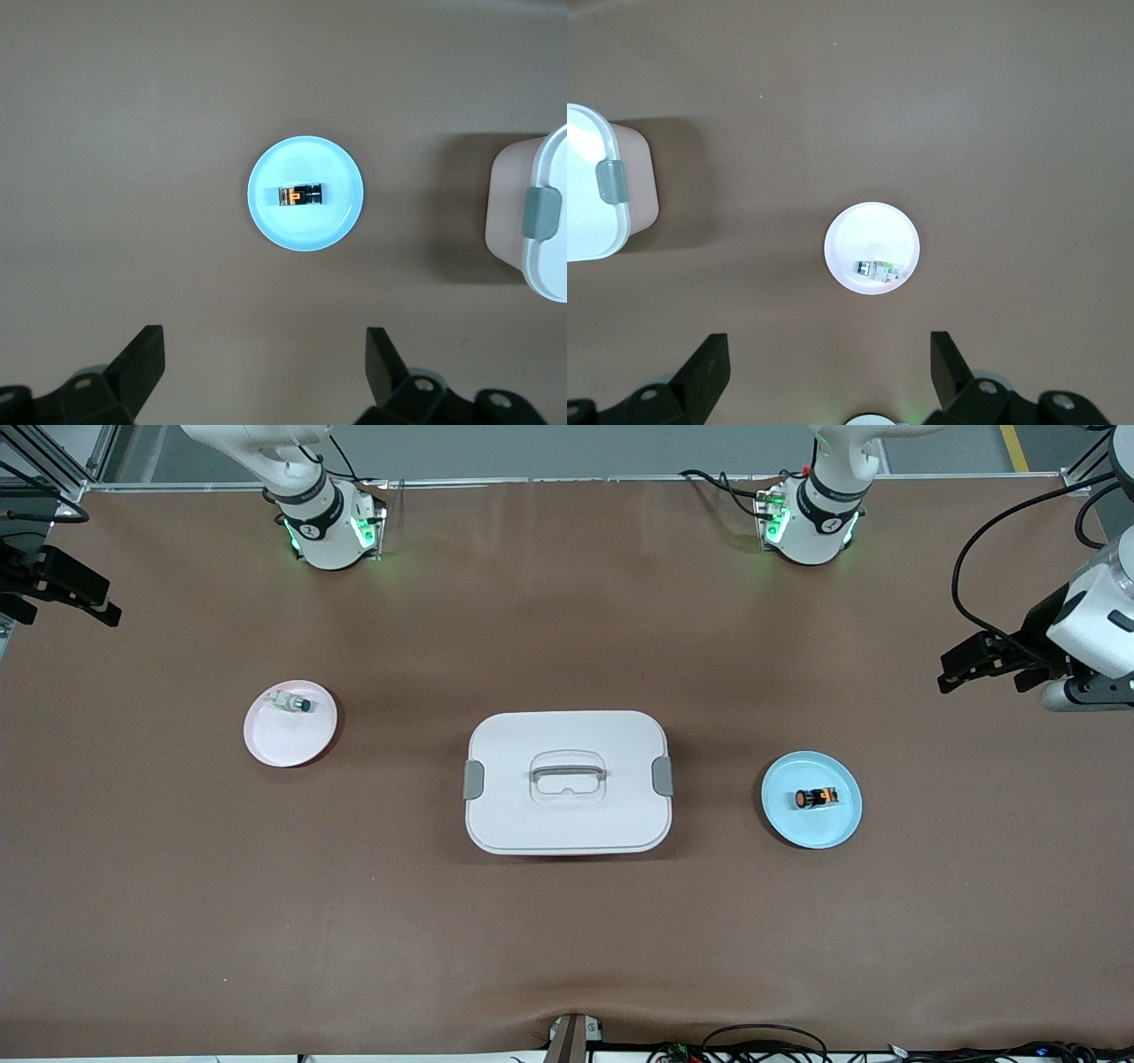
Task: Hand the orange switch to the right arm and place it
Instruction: 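Move the left gripper over the orange switch on the blue plate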
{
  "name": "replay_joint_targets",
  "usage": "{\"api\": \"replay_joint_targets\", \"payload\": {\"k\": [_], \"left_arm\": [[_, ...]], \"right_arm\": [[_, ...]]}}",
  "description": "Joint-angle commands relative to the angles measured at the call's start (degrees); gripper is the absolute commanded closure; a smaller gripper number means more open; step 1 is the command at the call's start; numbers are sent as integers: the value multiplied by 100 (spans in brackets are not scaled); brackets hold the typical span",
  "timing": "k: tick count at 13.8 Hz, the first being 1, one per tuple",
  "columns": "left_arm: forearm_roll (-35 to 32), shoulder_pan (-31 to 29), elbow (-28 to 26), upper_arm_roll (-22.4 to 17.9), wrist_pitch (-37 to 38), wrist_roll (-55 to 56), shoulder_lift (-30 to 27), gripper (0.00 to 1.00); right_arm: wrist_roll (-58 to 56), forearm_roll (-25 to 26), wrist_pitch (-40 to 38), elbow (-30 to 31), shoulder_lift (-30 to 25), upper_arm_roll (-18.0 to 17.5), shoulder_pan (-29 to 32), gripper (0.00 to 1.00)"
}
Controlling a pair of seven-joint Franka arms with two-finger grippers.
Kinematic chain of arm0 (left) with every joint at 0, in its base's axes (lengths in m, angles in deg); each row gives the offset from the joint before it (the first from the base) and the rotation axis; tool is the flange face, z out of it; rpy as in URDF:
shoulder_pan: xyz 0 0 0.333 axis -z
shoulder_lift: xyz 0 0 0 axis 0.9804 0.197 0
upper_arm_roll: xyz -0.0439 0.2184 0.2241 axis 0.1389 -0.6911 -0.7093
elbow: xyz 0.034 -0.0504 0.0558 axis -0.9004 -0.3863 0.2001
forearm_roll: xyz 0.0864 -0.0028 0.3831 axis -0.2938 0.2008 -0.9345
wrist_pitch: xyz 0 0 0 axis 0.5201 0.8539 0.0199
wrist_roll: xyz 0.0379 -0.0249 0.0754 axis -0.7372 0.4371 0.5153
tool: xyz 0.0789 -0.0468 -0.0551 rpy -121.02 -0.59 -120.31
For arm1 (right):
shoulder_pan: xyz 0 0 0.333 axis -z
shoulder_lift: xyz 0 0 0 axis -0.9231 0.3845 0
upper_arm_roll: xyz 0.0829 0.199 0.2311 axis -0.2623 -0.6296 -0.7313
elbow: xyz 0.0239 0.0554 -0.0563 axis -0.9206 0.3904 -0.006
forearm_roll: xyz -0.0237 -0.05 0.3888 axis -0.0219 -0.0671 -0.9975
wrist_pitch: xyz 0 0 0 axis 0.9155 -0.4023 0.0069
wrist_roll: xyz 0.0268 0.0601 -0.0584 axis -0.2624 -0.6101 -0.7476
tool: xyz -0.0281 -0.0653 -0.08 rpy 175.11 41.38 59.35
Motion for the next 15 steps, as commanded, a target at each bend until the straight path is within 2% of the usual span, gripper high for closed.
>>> {"api": "replay_joint_targets", "payload": {"k": [1, 8, 12, 15], "left_arm": [[73, 8, 127, -15, 116, -60, 33, 0], [90, -1, 162, -6, 116, -68, 95, 0], [108, 69, 145, 11, 116, -60, 428, 0], [406, 78, 145, 11, 72, -60, 779, 0]], "right_arm": [[29, -34, 46, 167, -172, 30, -38, 0], [29, -34, 64, 167, -172, 47, -12, 0], [38, -34, 46, 167, -172, 47, -3, 0], [47, -34, 64, 167, -172, 47, -3, 0]]}}
